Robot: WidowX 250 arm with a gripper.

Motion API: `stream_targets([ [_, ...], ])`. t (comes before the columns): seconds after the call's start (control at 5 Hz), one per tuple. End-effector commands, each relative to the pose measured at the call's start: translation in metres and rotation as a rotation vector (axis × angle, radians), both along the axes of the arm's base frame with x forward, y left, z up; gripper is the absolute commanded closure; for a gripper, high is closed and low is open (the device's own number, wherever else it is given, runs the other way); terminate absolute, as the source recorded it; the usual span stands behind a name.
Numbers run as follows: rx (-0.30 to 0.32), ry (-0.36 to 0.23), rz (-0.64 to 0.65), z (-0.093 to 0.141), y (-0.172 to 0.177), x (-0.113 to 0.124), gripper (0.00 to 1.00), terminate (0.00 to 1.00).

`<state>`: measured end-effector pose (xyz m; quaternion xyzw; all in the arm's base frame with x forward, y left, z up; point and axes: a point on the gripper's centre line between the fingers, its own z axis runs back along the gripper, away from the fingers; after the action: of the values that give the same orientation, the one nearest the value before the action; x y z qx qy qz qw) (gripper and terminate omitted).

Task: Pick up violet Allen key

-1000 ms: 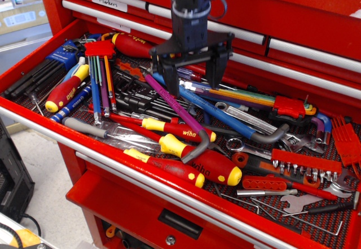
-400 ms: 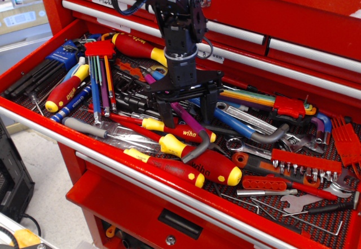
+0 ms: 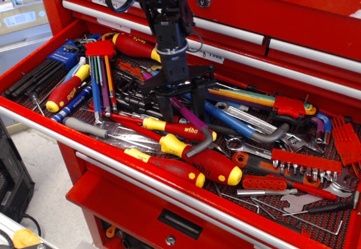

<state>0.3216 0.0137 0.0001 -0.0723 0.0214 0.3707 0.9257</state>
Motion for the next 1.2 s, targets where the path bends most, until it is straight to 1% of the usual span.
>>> stream_targets([
  [0.0, 0.024, 0.024, -0.028, 0.022, -0.002, 0.004, 1.0, 0.0],
  [0.2, 0.058, 0.065, -0.004, 0.044, -0.003, 0.001, 1.0, 0.0],
  [0.4, 0.139, 0.066, 0.04, 0.077, 0.002, -0.005, 1.0, 0.0],
  [0.6, 0.255, -0.004, 0.121, 0.113, 0.016, -0.014, 1.0, 0.0],
  [0.8, 0.405, -0.099, 0.199, 0.142, 0.028, -0.02, 1.0, 0.0],
  [1.0, 0.454, -0.13, 0.245, 0.174, 0.043, -0.02, 1.0, 0.0],
])
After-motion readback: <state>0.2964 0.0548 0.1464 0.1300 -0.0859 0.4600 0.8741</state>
